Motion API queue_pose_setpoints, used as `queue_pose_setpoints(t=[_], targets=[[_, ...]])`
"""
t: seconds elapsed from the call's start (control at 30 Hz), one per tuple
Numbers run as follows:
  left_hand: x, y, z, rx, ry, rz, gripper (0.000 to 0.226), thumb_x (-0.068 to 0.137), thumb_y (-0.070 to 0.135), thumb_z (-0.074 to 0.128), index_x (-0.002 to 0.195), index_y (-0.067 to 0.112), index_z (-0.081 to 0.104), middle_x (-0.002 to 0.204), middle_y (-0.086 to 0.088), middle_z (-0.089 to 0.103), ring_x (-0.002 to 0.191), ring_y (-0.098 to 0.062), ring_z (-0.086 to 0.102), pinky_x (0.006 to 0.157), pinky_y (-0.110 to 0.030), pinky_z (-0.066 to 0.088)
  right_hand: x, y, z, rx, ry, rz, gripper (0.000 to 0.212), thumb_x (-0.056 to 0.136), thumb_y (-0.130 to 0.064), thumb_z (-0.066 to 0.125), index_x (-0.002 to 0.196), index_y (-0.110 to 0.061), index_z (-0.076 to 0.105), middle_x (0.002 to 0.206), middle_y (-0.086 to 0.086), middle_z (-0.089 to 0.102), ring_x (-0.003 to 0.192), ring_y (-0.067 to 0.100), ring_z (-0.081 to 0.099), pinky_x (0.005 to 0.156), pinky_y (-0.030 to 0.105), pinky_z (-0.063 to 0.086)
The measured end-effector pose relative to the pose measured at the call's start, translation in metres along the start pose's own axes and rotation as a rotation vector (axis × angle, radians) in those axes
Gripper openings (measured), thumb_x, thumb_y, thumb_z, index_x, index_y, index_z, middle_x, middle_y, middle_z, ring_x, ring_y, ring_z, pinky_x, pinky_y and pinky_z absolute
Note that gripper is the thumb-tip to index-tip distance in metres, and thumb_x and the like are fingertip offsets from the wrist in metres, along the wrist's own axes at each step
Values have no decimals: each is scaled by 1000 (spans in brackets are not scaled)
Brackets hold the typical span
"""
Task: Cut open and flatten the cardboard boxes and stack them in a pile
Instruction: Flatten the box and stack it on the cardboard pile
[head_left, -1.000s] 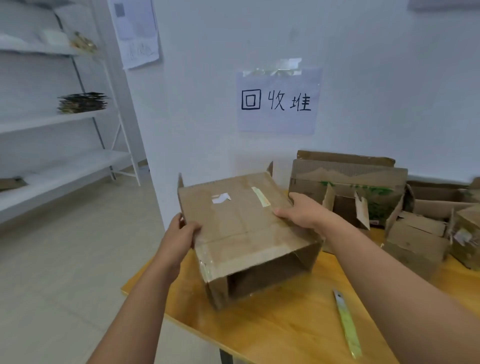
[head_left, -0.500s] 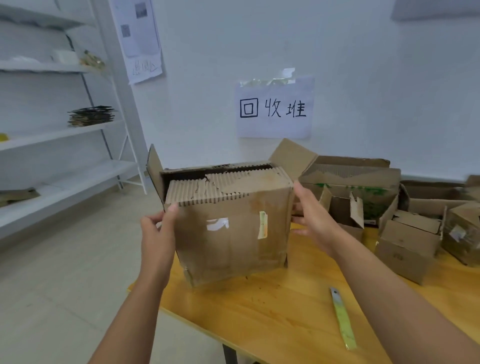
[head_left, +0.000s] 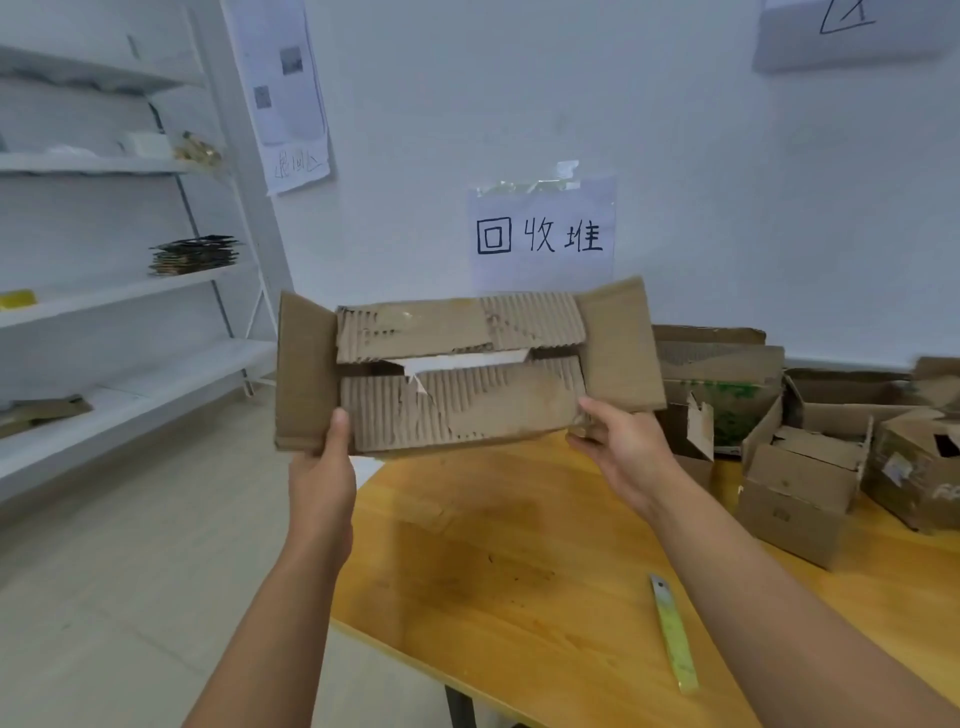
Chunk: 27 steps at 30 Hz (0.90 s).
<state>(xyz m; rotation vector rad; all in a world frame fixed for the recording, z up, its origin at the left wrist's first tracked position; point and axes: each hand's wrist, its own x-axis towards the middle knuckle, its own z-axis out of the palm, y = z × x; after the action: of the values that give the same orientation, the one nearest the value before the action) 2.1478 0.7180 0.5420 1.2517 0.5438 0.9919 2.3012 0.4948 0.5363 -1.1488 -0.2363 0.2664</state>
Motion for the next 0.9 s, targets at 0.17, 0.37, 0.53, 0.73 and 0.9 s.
queue_pose_setpoints(t=[0.17, 0.37, 0.53, 0.73, 0.9], targets=[[-10, -24, -10, -244, 119, -180, 35, 94, 41, 62, 126, 30, 50, 117, 8, 60, 115, -16, 57, 96, -38, 50, -12, 32, -16, 178, -52, 118, 37, 98, -42, 52, 133, -30, 55, 130, 9, 63, 121, 32, 56, 94, 49, 46], [-16, -54, -31, 95, 159, -140, 54, 93, 37, 65, 138, 16, 46, 124, -2, 58, 115, -23, 57, 102, -42, 47, -13, 41, -22, -148, -44, 113, 65, 93, -62, 46, 150, -31, 36, 148, 2, 48, 131, 27, 47, 111, 51, 36], [-31, -55, -29, 57, 133, -112, 35, 95, 38, 61, 124, 23, 49, 108, 7, 58, 108, -17, 58, 95, -36, 48, -27, 53, -24, -435, 68, 84, 88, 80, -74, 58, 148, -21, 40, 139, -7, 51, 123, 20, 54, 109, 47, 42], [-26, -59, -30, -291, 316, -298, 66, 84, 45, 73, 136, 17, 42, 132, 0, 56, 117, -18, 57, 91, -43, 56, -41, 62, -17, 29, 166, 86, 20, 94, -42, 62, 110, -31, 59, 115, 1, 68, 105, 21, 66, 83, 40, 58], [-24, -59, -27, -295, 337, -351, 56, 84, 33, 77, 126, 14, 45, 127, -4, 57, 112, -18, 58, 91, -44, 56, -42, 68, -3, 131, 285, 113, 31, 85, -36, 75, 112, -28, 60, 118, 1, 66, 110, 22, 63, 85, 42, 57]])
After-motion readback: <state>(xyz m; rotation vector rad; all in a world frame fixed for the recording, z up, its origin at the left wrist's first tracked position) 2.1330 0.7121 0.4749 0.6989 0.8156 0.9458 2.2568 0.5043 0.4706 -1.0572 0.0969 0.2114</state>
